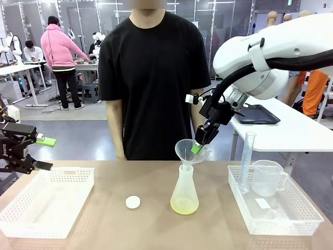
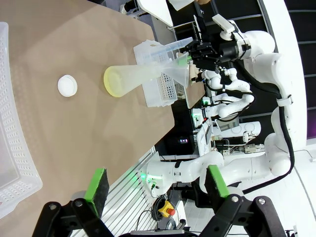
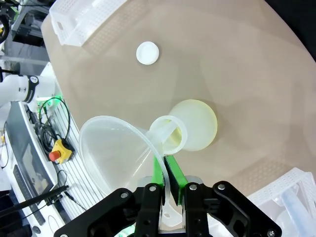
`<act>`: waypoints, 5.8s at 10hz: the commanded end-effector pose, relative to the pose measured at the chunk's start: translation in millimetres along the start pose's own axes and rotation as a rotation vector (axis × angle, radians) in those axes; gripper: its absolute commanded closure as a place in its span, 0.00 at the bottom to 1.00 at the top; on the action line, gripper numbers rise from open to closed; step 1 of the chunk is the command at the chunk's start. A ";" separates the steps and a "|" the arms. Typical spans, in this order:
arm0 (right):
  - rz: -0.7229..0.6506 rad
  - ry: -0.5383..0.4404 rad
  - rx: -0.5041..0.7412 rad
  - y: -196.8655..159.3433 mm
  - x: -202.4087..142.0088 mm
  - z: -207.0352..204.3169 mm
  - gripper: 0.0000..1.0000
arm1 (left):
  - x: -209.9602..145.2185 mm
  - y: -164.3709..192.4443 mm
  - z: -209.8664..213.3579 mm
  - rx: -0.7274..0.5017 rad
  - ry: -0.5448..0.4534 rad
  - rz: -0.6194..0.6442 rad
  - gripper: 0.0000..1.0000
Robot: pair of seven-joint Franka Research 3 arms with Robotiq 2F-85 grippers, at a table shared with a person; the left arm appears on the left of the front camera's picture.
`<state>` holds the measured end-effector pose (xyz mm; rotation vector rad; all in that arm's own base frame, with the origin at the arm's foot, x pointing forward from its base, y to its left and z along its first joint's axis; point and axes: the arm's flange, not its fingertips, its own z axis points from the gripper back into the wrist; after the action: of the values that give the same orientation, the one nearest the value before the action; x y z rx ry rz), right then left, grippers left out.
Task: Prepare the solutions needed for the experiment.
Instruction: Once the solution is in the Big flask , pick up the Plastic Funnel and place it back into the right Organizing basket, then when the human places the Big flask in the center of the table, pick up the Big flask and place it in the left Organizing basket.
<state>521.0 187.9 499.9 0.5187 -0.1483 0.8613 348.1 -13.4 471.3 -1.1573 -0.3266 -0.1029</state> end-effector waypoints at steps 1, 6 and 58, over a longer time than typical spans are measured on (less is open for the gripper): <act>-0.022 0.007 -0.022 13.0 3.1 17.0 1.00 | 2.1 -3.2 -1.4 -0.025 -0.008 0.003 0.00; -0.033 0.016 -0.111 38.2 3.2 52.7 1.00 | 2.1 -3.2 -1.4 -0.025 -0.008 0.003 0.00; -0.956 0.218 -0.101 -165.1 -204.4 33.7 0.55 | 2.1 -3.2 -1.4 -0.025 -0.008 0.003 0.00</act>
<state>515.7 -57.4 399.9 0.3344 0.2477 -0.0307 348.0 -13.3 471.3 -1.1574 -0.3265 -0.1029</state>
